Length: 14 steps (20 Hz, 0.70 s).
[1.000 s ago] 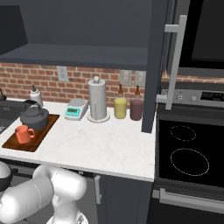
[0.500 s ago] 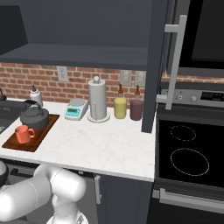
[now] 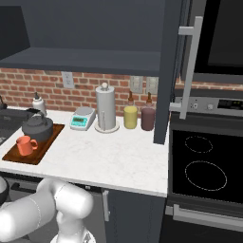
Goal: Pick the kettle from the counter and place it on the tray. Then pick the mug from the cabinet and place it on the tray. Then close the cabinet doors.
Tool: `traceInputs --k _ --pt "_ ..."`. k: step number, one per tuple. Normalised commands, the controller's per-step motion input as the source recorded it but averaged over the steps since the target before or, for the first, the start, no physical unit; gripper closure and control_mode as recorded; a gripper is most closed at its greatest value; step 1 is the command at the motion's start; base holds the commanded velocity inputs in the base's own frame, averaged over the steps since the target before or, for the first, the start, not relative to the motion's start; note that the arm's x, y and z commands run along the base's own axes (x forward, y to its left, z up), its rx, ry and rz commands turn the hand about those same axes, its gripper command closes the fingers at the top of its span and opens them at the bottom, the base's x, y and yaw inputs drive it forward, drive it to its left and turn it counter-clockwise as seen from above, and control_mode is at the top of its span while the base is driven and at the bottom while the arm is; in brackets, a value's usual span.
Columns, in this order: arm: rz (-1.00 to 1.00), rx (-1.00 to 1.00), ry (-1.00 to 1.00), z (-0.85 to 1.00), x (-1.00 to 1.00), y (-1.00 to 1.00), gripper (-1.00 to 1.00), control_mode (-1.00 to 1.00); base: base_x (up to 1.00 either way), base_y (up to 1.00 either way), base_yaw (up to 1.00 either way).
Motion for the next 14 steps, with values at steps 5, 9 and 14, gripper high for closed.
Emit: traceInputs --k 5,9,14 --pt "-0.09 0.0 0.0 0.0 0.02 -0.17 -1.0 -1.0 0.0 0.0 0.0" --pt "-0.05 0.0 0.0 0.0 0.06 -0.08 -1.0 -1.0 0.0 0.0 0.0" --pt "-0.01 0.0 0.0 0.0 0.12 -0.02 -1.0 -1.0 0.0 0.0 0.0"
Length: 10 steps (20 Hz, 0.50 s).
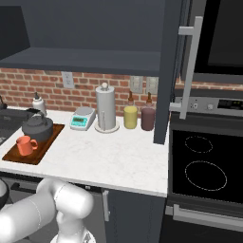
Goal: Pick the kettle from the counter and place it on the tray. Then pick the mug from the cabinet and place it on the tray. Then close the cabinet doors.
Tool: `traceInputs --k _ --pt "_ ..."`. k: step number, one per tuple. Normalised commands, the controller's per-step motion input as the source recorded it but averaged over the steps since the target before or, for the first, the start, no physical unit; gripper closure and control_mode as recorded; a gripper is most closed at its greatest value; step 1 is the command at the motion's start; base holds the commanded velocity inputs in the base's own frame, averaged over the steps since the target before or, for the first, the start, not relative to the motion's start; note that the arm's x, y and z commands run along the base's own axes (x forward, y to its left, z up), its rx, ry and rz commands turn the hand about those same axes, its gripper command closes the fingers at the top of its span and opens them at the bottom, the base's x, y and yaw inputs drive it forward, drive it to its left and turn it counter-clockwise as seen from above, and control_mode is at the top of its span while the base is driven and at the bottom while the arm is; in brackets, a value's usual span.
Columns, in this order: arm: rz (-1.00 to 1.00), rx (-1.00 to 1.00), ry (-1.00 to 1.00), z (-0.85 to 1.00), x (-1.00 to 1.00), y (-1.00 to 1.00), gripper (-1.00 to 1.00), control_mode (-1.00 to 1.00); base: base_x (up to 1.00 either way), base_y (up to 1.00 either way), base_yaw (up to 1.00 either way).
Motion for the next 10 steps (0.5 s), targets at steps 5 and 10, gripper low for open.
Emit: traceInputs --k 5,10 --pt "0.0 0.0 0.0 0.0 0.12 0.02 -1.0 -1.0 0.0 0.0 0.0" --pt "0.01 0.0 0.0 0.0 0.26 0.0 -1.0 -1.0 0.0 0.0 0.0"
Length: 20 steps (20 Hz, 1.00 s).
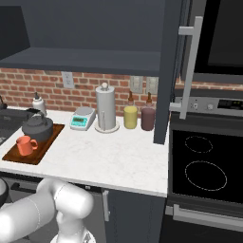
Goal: Pick the kettle from the counter and place it on the tray. Then pick the mug from the cabinet and place it on the tray. Then close the cabinet doors.
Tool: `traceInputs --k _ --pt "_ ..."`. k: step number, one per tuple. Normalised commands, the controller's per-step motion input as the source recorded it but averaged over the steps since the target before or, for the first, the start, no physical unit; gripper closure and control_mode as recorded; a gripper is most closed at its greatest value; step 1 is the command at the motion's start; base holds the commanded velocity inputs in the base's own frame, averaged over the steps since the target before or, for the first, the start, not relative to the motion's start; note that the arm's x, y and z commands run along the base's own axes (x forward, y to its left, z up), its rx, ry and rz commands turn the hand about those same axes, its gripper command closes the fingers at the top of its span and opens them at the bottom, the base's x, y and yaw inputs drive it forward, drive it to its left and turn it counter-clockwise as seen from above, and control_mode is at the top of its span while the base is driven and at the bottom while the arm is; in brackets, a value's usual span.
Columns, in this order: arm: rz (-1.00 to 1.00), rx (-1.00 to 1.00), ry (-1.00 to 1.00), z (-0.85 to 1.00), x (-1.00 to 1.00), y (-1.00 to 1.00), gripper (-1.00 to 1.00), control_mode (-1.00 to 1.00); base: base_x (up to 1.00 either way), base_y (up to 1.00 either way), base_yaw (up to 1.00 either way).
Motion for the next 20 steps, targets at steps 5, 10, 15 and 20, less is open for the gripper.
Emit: traceInputs --k 5,10,15,20 --pt "0.01 0.0 0.0 0.0 0.25 -0.02 -1.0 -1.0 0.0 0.0 0.0" --pt "-0.06 -0.06 0.0 0.0 0.15 -0.4 -1.0 -1.0 0.0 0.0 0.0" --pt "-0.12 -0.05 0.0 0.0 0.15 -0.55 -1.0 -1.0 0.0 0.0 0.0" --pt "-0.13 -0.04 0.0 0.0 0.11 -0.63 -1.0 -1.0 0.0 0.0 0.0"
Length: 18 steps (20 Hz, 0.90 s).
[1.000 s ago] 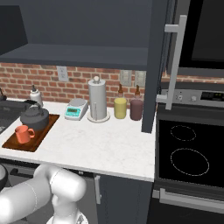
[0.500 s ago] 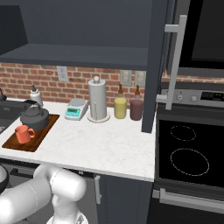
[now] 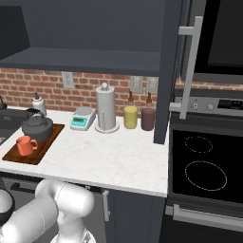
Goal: Pick the kettle from the counter and place it on the tray. Then pick the mug from the cabinet and place it on the tray. Then close the cabinet doors.
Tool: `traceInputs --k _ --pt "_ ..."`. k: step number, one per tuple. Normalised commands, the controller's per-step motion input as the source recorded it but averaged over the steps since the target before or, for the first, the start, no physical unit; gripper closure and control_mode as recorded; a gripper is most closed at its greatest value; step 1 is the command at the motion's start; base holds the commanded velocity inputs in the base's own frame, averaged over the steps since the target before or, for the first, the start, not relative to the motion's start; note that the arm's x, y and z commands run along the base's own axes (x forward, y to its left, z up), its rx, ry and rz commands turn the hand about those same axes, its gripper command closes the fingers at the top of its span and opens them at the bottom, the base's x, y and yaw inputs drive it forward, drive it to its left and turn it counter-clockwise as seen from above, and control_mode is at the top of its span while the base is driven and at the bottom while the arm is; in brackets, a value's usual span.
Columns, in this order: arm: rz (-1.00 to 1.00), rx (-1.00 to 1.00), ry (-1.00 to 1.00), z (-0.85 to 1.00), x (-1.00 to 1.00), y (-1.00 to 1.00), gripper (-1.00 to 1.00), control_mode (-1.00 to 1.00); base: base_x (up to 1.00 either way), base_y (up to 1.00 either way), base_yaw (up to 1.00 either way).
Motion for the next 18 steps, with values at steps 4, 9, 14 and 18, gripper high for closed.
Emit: traceInputs --k 4,9,14,18 --pt "-0.14 -0.01 0.02 0.0 0.21 -0.73 -1.0 -1.0 0.0 0.0 0.0" --pt "-0.09 0.0 0.0 0.0 0.33 -0.73 -1.0 -1.0 0.0 0.0 0.0" --pt "-0.02 0.0 0.01 -0.02 0.49 -0.67 -1.0 -1.0 0.0 0.0 0.0" --pt "-0.02 0.0 0.01 -0.04 0.54 -0.7 -1.0 -1.0 0.0 0.0 0.0"
